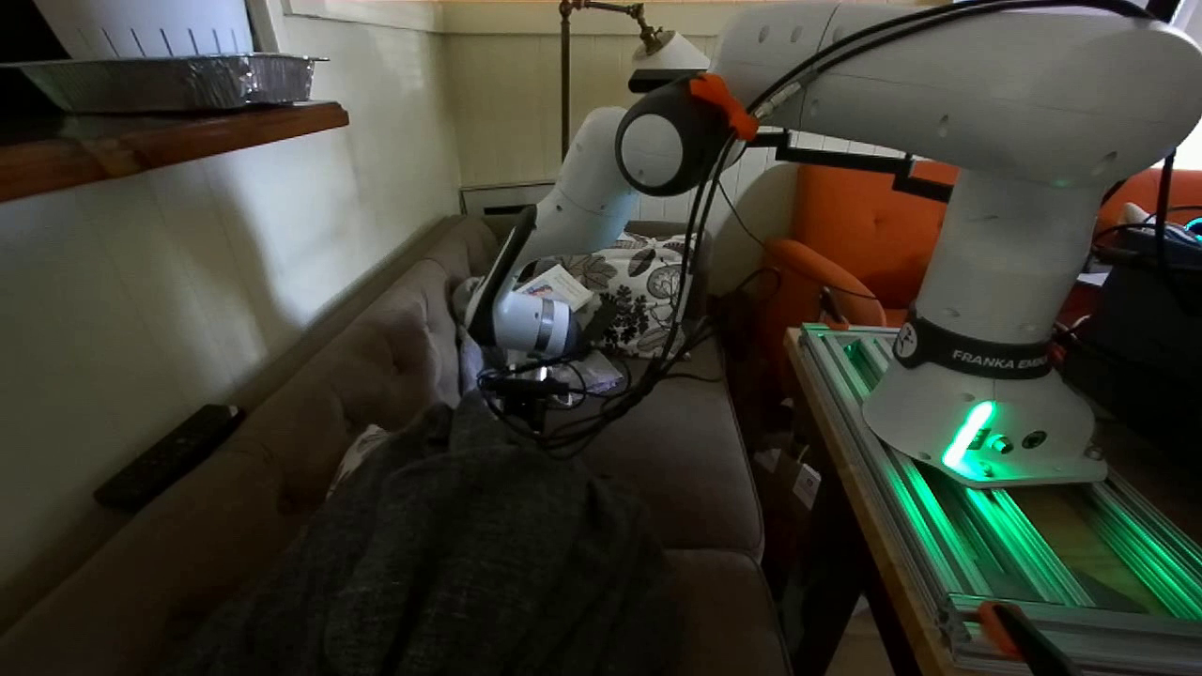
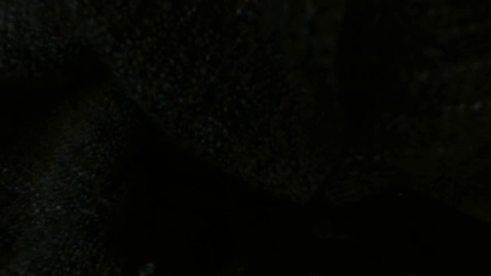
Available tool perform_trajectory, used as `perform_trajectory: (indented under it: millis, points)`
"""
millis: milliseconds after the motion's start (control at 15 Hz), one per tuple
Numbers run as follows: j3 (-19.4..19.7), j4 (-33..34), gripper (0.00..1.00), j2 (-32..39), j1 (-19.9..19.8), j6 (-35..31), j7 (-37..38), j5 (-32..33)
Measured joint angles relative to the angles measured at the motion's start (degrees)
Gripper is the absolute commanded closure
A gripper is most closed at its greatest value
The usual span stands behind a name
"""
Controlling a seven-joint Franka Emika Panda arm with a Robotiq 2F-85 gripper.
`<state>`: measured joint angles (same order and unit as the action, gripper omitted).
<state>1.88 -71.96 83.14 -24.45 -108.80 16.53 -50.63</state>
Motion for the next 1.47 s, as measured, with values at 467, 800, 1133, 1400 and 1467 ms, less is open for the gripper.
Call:
perform_trajectory:
  millis: [467,800,1133,1400,1467]
  points:
    - [-0.01,-4.67,0.99,-3.02,-4.93,-0.70,-3.70,-1.75]
    - [0.68,-14.34,0.99,-11.17,-5.29,-6.94,-11.37,-7.37]
    - [4.04,-27.04,0.99,-23.60,-0.19,-19.48,-13.50,-11.92]
    - [5.68,-38.37,0.99,-32.95,5.87,-31.52,-13.37,-14.72]
    - [5.86,-41.45,0.99,-35.26,7.58,-35.57,-13.07,-15.72]
